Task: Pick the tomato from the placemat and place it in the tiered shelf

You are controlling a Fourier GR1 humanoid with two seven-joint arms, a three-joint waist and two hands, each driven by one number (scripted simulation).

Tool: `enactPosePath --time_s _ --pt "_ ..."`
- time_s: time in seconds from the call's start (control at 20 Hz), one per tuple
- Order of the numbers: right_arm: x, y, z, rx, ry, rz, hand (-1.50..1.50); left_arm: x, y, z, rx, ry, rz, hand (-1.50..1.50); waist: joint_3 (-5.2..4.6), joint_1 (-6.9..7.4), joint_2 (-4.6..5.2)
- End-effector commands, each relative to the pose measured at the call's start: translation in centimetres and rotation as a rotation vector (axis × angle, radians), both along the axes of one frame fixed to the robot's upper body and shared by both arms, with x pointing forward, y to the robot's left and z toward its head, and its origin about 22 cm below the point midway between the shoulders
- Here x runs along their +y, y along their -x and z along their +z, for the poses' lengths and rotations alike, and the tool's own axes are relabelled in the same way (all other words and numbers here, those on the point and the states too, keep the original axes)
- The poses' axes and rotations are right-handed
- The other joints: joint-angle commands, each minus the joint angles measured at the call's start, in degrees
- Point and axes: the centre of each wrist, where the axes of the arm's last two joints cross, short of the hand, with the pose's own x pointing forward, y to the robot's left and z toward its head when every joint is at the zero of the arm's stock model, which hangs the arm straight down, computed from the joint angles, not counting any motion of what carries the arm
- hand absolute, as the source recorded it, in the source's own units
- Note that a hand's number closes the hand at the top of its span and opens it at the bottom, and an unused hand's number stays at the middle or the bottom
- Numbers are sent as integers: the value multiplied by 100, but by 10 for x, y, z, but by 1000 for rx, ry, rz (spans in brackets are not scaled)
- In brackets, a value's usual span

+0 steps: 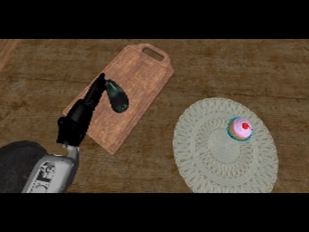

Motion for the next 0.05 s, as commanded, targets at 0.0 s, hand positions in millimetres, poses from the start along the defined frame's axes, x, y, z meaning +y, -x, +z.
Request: enactPosePath --time_s 0.0 --pt "-2 4 0 7 24 55 -150 -1 0 1 -3 5 1 0 17 18 13"
